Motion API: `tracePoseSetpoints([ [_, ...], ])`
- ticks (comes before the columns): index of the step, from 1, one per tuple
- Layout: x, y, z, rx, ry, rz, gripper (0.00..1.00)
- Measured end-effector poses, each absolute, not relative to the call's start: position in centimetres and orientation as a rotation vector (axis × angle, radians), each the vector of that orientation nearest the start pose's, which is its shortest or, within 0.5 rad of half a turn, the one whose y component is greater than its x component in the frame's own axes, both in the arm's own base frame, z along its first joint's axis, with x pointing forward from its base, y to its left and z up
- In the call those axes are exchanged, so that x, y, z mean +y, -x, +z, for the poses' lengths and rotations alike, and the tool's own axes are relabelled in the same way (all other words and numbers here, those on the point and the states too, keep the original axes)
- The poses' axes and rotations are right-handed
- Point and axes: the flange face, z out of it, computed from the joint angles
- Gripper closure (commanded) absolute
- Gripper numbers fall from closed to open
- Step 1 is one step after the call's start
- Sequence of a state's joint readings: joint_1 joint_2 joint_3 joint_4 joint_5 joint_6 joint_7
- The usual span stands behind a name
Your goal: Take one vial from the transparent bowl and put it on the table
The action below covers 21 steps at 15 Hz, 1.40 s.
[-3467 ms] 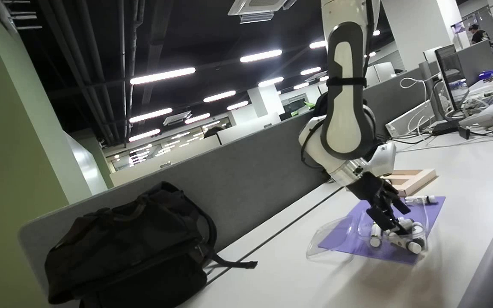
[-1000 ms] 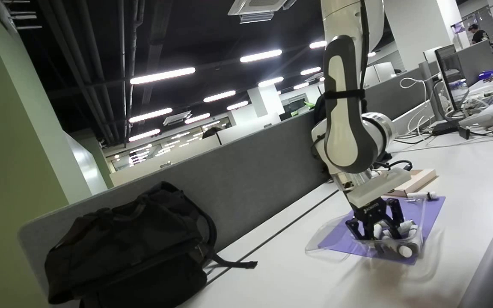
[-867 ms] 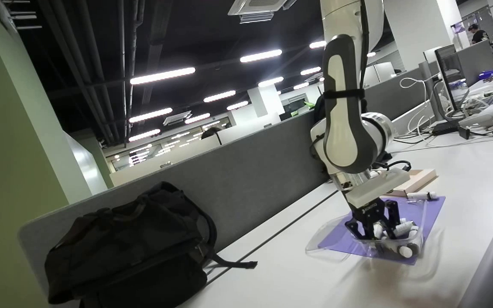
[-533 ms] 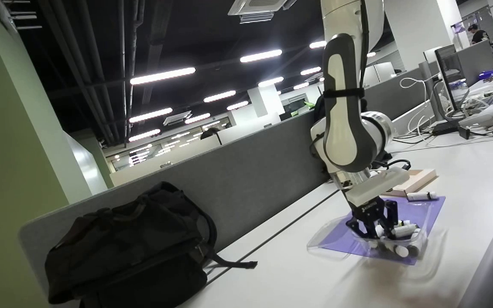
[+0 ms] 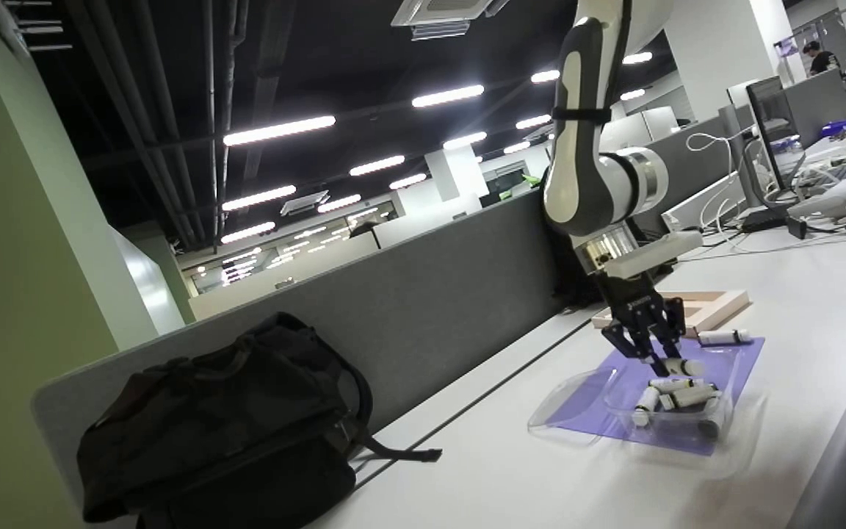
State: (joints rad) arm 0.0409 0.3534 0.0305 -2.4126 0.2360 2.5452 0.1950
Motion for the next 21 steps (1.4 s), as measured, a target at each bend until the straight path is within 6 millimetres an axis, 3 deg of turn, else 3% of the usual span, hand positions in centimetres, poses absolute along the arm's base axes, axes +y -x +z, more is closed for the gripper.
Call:
tracePoseSetpoints([
  [3,-2.3,-47.3,17.6,0.274,3.042,0.290,0.93],
  [5,-5.2,-47.7,18.1,0.124,3.125,0.254,0.93],
  [8,-7.5,-48.6,17.7,-0.114,3.222,0.156,0.93],
  [13,-6.9,-49.6,14.4,-0.413,3.268,-0.046,0.93],
  [19,-5.4,-48.9,10.4,-0.487,3.242,-0.105,0.93],
  [20,-5.4,-48.8,9.9,-0.492,3.239,-0.105,0.46],
  [21,-5.4,-48.7,9.6,-0.493,3.237,-0.109,0.46],
])
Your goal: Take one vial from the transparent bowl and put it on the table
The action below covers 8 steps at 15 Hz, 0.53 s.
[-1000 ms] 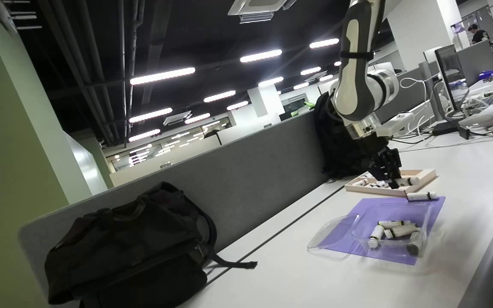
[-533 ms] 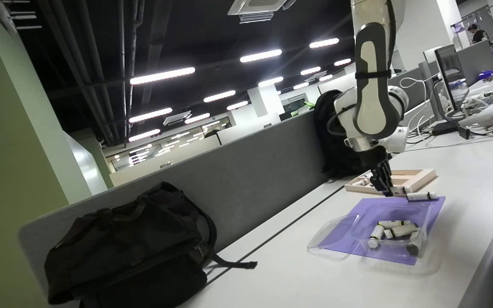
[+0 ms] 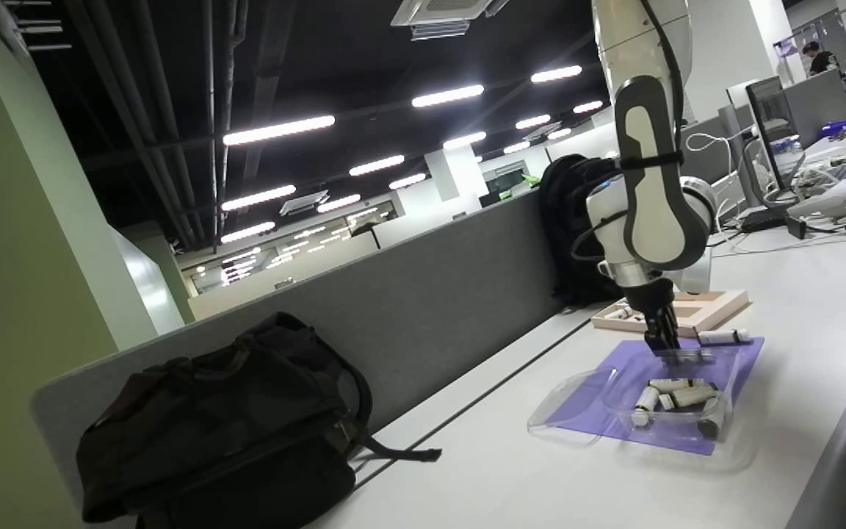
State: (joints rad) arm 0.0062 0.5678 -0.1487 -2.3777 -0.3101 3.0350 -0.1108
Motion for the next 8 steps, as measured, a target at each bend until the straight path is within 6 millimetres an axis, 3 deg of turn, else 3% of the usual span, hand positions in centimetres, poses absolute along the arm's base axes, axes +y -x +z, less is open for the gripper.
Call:
tracePoseSetpoints([
  [5,-5.4,-49.1,10.3,-0.439,3.222,-0.128,0.13],
  [6,-5.4,-49.3,11.0,-0.420,3.215,-0.131,0.05],
  [8,-5.3,-49.6,12.8,-0.385,3.207,-0.124,0.00],
])
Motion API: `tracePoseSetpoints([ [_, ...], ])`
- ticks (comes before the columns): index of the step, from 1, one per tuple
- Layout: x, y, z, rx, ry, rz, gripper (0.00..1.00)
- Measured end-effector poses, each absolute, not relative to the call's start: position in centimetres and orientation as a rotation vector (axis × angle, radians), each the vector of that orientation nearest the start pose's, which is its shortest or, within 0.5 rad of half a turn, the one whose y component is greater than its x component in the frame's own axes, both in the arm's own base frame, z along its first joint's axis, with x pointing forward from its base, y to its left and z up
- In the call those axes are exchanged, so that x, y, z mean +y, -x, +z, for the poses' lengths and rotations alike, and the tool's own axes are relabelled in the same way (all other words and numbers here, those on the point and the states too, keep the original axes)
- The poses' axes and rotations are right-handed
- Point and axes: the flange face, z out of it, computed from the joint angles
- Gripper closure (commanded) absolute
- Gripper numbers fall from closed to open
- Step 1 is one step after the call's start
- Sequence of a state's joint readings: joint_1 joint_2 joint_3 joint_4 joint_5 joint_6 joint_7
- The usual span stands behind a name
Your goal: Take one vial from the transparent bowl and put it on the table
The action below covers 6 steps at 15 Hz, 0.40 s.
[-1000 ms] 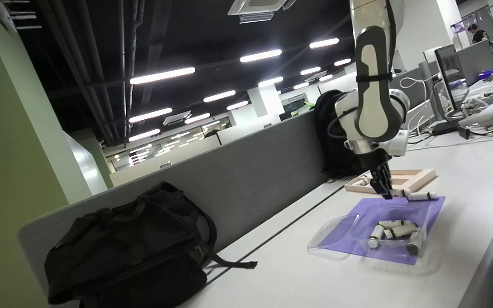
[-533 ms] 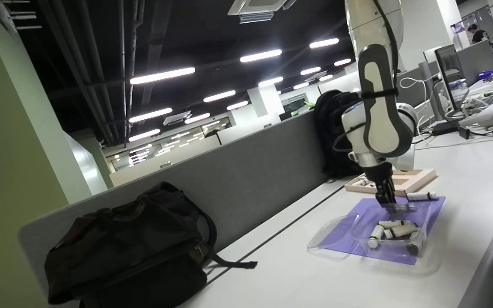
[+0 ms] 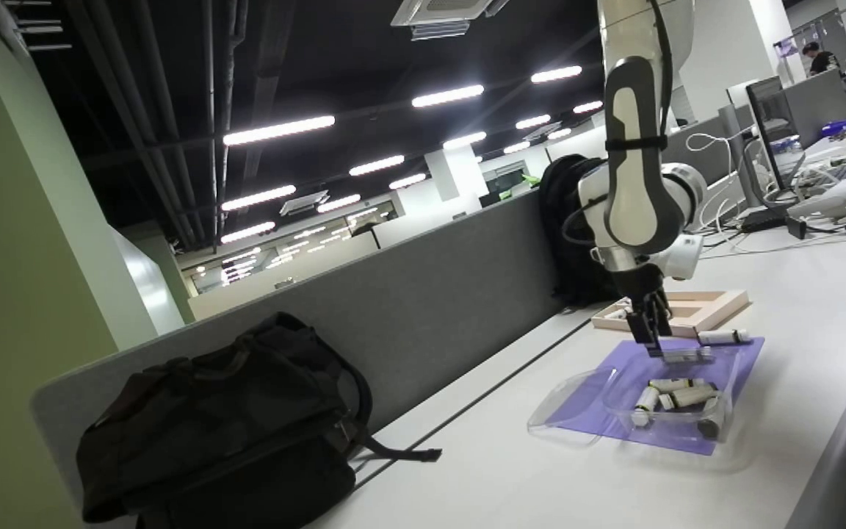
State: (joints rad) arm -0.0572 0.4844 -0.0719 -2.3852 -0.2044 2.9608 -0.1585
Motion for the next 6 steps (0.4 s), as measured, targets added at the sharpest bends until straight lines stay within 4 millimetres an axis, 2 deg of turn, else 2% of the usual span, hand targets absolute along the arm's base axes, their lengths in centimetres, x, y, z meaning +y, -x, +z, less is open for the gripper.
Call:
tracePoseSetpoints([
  [3,-5.5,-49.6,16.5,-0.329,3.202,-0.067,0.00],
  [6,-5.8,-48.9,20.1,-0.278,3.194,0.081,0.00],
])
